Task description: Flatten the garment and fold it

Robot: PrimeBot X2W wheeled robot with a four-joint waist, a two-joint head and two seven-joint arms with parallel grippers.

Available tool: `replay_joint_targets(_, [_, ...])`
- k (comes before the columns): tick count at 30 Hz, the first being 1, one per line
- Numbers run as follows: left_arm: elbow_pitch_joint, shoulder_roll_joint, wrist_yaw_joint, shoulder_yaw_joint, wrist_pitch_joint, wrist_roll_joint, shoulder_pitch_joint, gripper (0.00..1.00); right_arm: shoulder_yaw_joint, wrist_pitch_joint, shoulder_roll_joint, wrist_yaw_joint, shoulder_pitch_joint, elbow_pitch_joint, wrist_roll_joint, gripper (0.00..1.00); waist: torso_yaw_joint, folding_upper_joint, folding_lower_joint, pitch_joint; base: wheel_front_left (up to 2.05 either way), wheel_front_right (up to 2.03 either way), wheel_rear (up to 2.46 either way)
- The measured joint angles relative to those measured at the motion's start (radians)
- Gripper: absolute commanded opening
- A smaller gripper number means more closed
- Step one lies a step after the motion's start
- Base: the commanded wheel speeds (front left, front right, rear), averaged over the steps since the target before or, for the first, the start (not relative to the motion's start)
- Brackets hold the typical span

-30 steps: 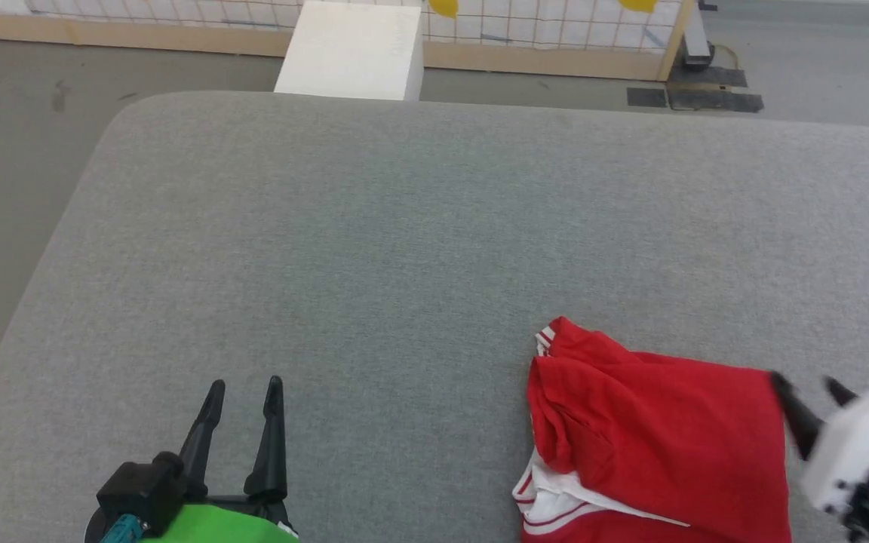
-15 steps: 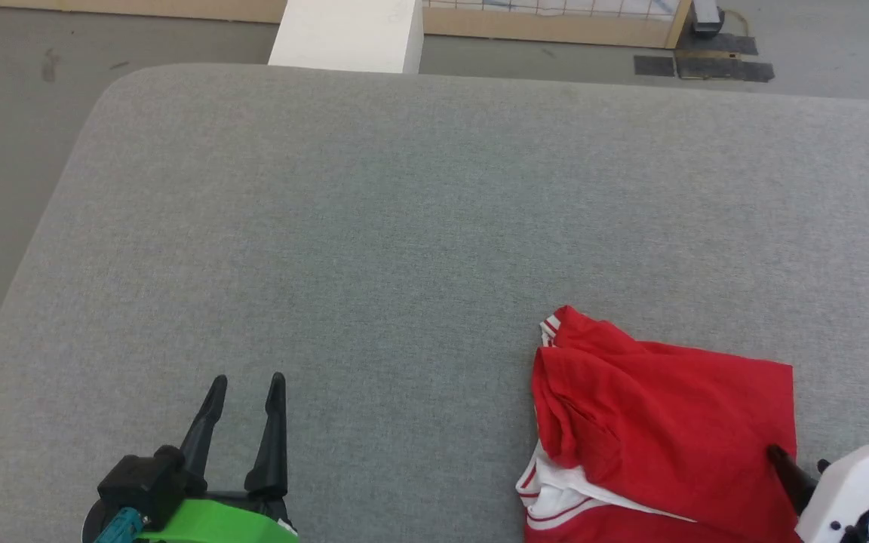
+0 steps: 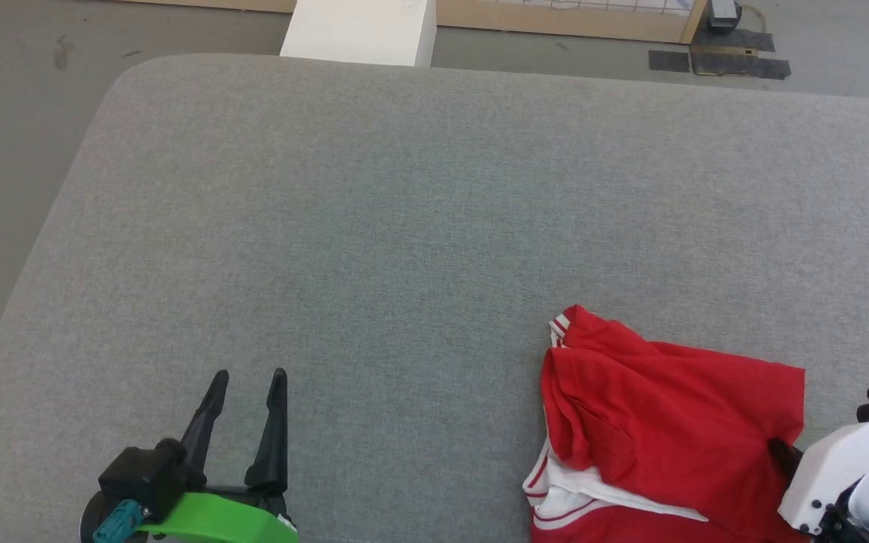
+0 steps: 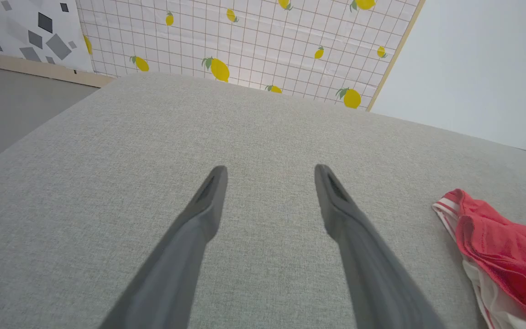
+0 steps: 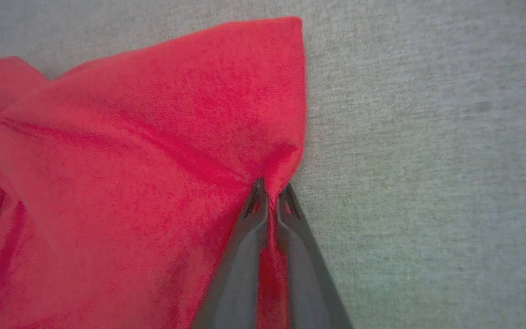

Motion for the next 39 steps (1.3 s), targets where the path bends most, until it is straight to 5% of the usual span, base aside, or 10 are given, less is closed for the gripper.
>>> replay_joint_targets(9, [-0.014, 0.002, 0.007, -0.009, -0.006, 0.004, -0.024, 1.00, 0.092, 0.016, -0.031, 0.000, -0.046, -0.064, -0.044, 0.00, -0.046, 0.0000, 0.0000, -0.002, 0.00, 0.00, 0.00])
replay_joint_targets(28, [-0.090, 0.052, 0.019, -0.030, 0.048, 0.083, -0.207, 1.00, 0.237, -0.021, -0.441, 0.000, -0.434, 0.006, -0.169, 0.00, -0.213, 0.0000, 0.0001, 0.158, 0.00, 0.00, 0.00])
replay_joint_targets(39, [-0.170, 0.105, 0.037, -0.018, 0.110, 0.135, -0.276, 1.00, 0.208, -0.118, -0.540, 0.000, -0.572, 0.126, -0.245, 0.00, -0.290, 0.0000, 0.0001, 0.278, 0.00, 0.00, 0.00])
